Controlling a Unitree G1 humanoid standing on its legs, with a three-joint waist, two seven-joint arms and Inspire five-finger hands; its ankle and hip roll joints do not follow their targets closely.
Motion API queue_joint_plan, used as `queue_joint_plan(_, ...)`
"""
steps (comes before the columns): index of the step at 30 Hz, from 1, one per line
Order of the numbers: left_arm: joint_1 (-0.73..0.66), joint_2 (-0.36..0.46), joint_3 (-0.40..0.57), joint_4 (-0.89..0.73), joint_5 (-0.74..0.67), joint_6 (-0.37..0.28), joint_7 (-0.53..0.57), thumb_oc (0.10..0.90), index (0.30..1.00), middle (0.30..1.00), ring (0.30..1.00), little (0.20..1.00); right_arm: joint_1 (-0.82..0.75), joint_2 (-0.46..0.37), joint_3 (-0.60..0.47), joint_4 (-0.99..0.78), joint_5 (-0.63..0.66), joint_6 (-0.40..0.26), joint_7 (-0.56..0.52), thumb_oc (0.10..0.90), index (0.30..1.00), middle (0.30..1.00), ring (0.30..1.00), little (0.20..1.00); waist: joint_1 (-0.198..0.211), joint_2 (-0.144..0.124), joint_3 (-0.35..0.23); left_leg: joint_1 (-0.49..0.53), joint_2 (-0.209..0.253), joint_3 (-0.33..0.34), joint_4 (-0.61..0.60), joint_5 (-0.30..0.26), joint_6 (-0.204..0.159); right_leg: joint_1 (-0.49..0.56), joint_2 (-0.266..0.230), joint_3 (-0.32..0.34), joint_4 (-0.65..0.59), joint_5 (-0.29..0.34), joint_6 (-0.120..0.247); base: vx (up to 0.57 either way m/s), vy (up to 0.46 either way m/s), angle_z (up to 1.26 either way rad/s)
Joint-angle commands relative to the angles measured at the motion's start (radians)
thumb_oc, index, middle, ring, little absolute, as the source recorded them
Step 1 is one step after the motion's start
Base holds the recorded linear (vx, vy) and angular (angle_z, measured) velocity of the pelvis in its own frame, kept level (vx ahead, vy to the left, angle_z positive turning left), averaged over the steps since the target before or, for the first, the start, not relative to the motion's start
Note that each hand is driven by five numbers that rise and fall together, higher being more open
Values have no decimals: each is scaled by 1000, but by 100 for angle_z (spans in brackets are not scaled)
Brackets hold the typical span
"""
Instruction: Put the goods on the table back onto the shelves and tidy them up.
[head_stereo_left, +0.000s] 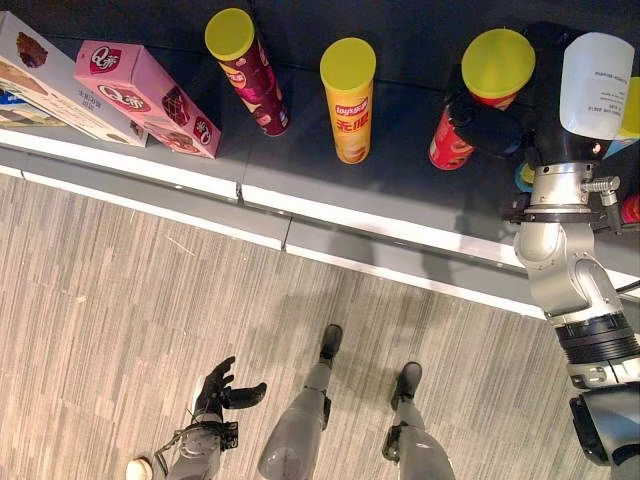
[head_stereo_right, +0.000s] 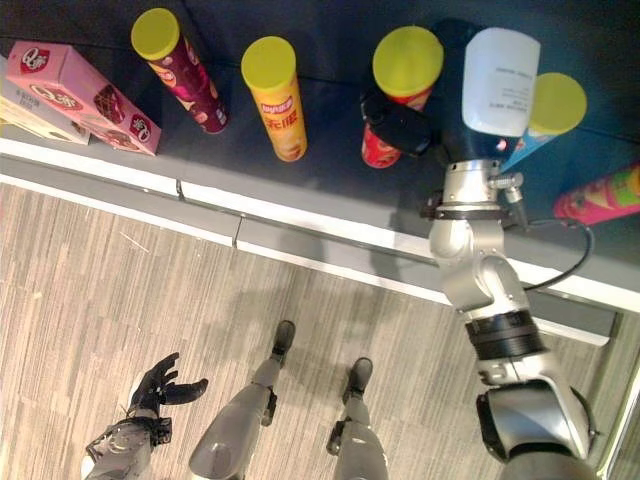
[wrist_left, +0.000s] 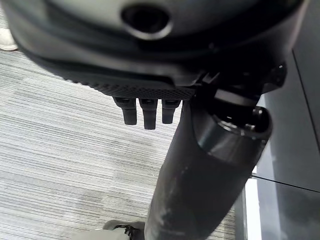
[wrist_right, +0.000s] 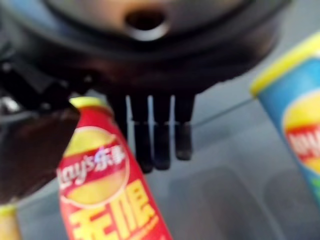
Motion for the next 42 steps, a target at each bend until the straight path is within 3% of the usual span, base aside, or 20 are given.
queue_joint_plan(1, 17, 54, -24, 2, -13, -27, 59, 800, 900, 900, 900, 900, -126, -39, 10, -70, -21, -34, -87, 400, 300, 300, 300, 300, 6, -23, -51, -4, 12, 88, 70, -106, -65, 16, -60, 19, 63, -73, 90, 0, 0, 0)
queue_joint_plan(21, 9, 42, -28, -10, -18, -29, 65, 800, 900, 900, 900, 900, -107, 11, 47, -61, -17, -42, -77, 400, 300, 300, 300, 300, -3, -7, -44, -10, 10, 93, 66, -103, -64, 2, -60, 18, 68, -76, 91, 0, 0, 0)
queue_joint_plan(22, 8, 40, -29, -8, -14, -28, 66, 800, 900, 900, 900, 900, -103, 15, 47, -59, -16, -42, -79, 591, 587, 587, 587, 587, -4, -7, -45, -10, 10, 95, 65, -102, -64, 2, -60, 18, 67, -75, 91, 0, 0, 0)
queue_joint_plan(23, 8, 40, -29, -8, -14, -28, 66, 800, 900, 900, 900, 900, -103, 15, 47, -59, -16, -42, -79, 591, 587, 587, 587, 587, -4, -7, -45, -10, 10, 95, 65, -102, -64, 2, -60, 18, 67, -75, 91, 0, 0, 0)
queue_joint_plan(24, 6, 40, -29, -6, -12, -27, 66, 800, 900, 900, 900, 900, -102, 16, 46, -60, -17, -41, -79, 800, 900, 900, 900, 900, -5, -8, -45, -9, 11, 95, 64, -102, -64, 2, -60, 18, 67, -76, 91, 0, 0, 0)
queue_joint_plan(42, 0, 36, -30, 6, 0, -15, 71, 800, 900, 900, 900, 900, -75, 19, 44, -78, -3, -47, -76, 800, 900, 900, 900, 900, -28, -14, -59, 14, 20, 106, 63, -105, -66, 14, -60, 24, 66, -77, 94, 0, 0, 0)
